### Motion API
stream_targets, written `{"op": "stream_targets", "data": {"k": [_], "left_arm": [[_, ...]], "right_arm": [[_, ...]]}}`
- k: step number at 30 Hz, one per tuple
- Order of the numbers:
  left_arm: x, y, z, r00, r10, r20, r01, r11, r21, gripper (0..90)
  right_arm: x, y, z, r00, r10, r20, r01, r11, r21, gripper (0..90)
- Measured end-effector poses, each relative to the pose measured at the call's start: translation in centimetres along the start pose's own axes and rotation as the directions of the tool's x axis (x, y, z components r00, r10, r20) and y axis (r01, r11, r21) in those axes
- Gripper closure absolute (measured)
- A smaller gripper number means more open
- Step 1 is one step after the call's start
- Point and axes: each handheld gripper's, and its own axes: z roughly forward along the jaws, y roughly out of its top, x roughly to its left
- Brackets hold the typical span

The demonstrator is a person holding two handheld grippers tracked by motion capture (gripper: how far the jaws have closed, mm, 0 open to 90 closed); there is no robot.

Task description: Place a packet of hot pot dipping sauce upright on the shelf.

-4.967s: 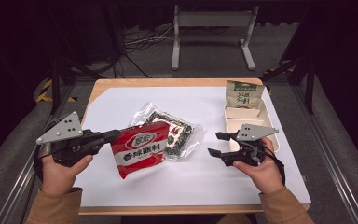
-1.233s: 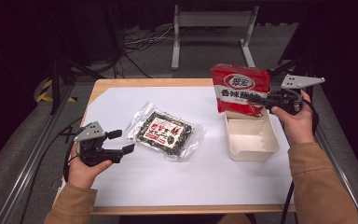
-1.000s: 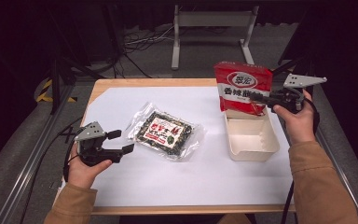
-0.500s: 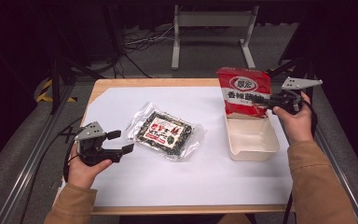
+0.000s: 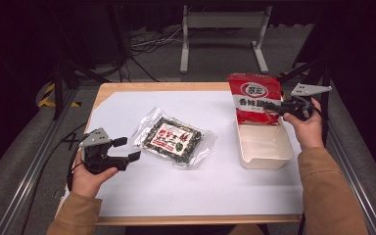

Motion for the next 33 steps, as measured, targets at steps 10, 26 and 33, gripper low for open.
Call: {"op": "stream_targets", "data": {"k": [10, 26, 33], "left_arm": [[0.1, -0.1, 0.1, 1.0, -0.005, 0.003, 0.005, 1.0, 0.008, 24.4], [0.2, -0.3, 0.2, 0.9999, -0.009, 0.004, 0.009, 0.9998, 0.019, 24.0], [0.2, -0.3, 0.3, 0.9999, -0.009, 0.006, 0.009, 0.9998, 0.02, 24.0]], "right_arm": [[-0.1, -1.0, 1.1, 0.998, -0.047, 0.043, 0.044, 0.998, 0.05, 86.7], [-0.1, -2.3, 1.3, 0.9895, -0.057, 0.133, 0.029, 0.978, 0.205, 86.0], [0.2, -2.6, 1.3, 0.9872, -0.045, 0.153, 0.009, 0.974, 0.228, 85.1]]}}
